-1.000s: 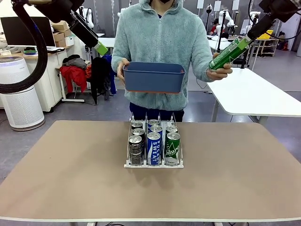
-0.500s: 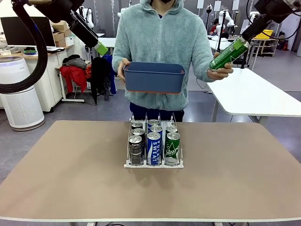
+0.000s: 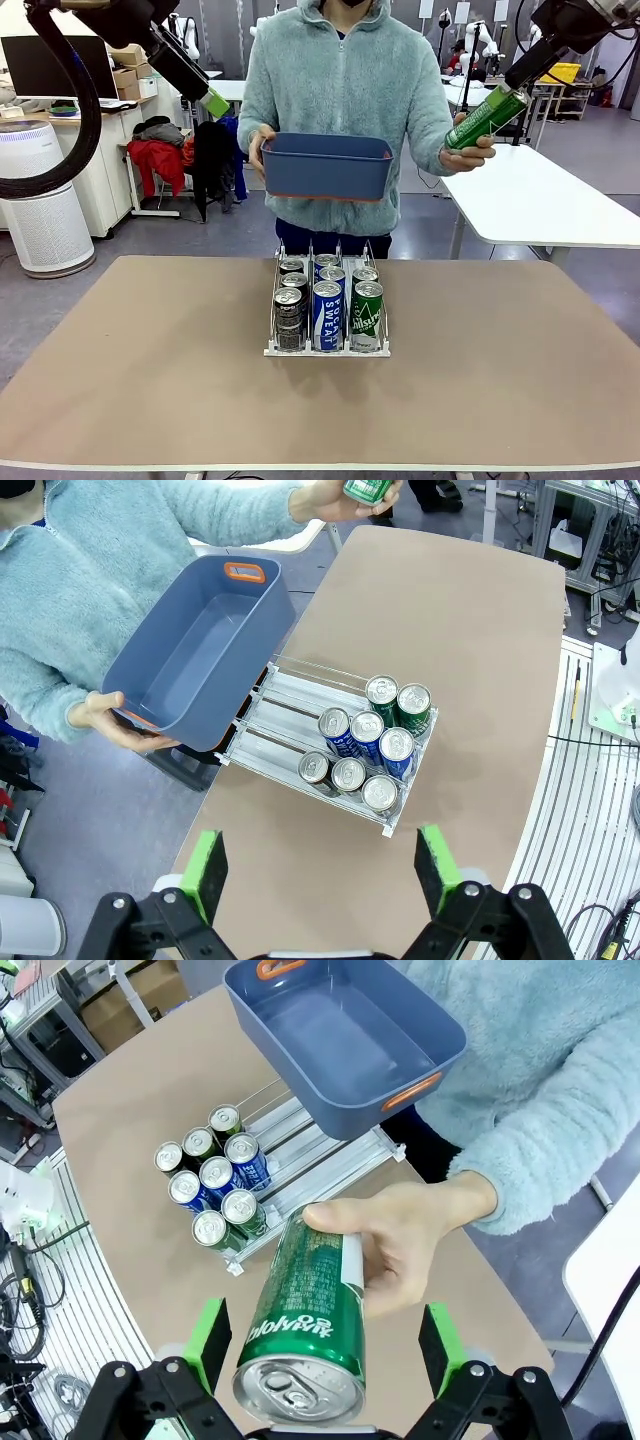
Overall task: Fill the beverage cans into the dispenser.
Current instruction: Pick up the Sprite handed by the human.
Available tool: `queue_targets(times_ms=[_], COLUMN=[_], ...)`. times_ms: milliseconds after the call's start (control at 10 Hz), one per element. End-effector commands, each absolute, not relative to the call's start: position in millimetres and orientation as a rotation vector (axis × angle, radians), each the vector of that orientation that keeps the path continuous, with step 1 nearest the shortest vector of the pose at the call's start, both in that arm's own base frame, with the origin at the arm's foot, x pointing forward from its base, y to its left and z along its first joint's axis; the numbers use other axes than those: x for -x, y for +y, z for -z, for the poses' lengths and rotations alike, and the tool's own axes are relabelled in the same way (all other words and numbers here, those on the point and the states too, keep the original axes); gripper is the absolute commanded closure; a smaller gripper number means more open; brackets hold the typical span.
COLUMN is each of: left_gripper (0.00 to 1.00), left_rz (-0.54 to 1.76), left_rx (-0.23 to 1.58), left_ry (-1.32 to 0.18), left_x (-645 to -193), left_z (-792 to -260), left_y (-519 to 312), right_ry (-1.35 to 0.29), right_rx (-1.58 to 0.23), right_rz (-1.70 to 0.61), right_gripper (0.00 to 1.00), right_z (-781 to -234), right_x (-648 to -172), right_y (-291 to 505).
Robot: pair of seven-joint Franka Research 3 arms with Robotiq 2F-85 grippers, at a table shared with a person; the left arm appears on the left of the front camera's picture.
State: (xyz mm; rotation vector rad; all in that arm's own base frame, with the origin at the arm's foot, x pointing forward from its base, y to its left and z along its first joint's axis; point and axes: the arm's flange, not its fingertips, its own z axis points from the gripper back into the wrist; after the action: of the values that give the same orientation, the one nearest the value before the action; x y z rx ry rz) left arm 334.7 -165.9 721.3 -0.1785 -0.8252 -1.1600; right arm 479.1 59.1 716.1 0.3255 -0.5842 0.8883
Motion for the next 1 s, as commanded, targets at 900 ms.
queue_targets(times_ms=[900], left_gripper=[0.00], left_rz=[1.161], left_rx=[0.180], left_ry=[-0.818], left_x=[-334.7], left_z=[-718.9], left_y=[-165.4], right_ry=[-0.594], right_rx=[-0.341], right_rz=[-0.876], right_gripper=[0.00], right_z=[-714.3], right_x=[-473.2], right_y=[61.1])
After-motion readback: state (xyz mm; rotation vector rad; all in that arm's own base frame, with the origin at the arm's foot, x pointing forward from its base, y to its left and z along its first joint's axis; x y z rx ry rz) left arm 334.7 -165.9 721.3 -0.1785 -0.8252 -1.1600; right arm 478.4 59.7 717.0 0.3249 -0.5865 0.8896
